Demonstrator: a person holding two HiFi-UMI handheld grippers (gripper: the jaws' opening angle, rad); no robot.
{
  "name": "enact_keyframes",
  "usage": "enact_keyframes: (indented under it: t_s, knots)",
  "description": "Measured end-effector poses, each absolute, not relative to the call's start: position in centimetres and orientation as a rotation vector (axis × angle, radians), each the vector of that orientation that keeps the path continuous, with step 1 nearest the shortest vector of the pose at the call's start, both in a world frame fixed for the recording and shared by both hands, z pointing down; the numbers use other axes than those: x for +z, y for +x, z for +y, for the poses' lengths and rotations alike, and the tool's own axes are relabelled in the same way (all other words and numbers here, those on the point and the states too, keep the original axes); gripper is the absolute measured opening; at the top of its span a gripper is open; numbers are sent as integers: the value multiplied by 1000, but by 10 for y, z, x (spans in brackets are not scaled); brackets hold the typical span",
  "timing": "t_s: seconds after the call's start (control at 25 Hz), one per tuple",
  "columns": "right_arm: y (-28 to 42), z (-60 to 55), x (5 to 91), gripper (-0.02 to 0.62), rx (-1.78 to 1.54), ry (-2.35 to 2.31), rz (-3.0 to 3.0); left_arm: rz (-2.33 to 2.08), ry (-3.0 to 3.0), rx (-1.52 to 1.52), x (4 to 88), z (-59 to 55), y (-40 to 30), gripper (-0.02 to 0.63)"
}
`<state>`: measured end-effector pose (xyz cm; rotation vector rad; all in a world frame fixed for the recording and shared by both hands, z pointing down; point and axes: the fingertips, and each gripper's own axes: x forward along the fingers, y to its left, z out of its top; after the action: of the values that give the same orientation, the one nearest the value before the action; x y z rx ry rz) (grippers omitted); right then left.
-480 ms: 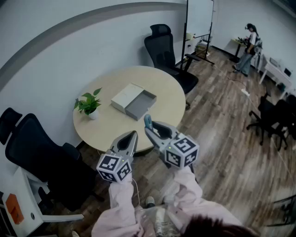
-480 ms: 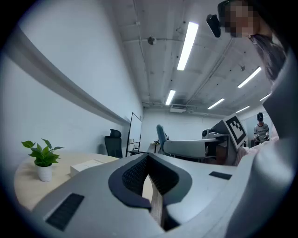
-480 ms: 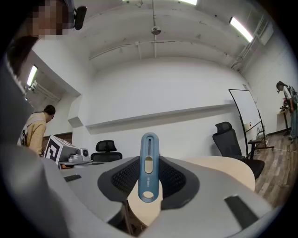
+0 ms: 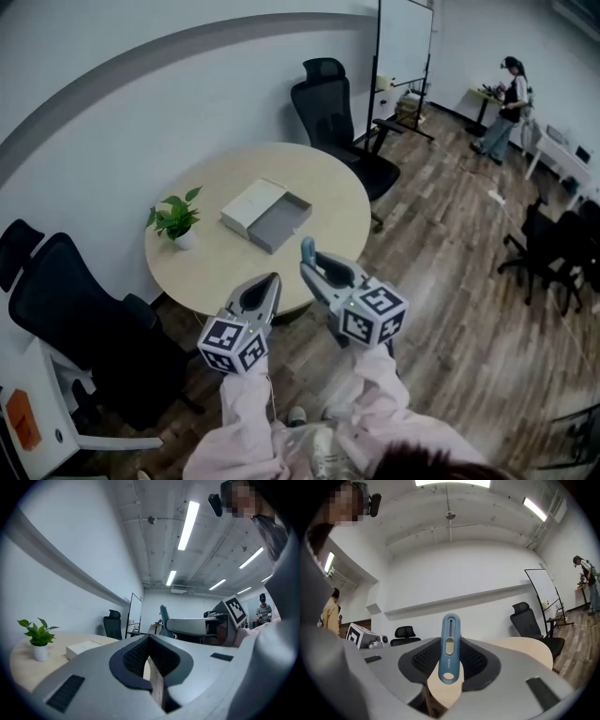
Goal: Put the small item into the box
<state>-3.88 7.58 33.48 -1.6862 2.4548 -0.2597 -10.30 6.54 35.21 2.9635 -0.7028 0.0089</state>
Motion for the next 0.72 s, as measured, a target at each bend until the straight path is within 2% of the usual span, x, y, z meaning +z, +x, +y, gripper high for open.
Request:
enact_keyframes:
  t_s: [0.72]
  knots:
    - [-13,72,352,126,-310,-1638,2514,-767,2950,13,353,71,-87,9]
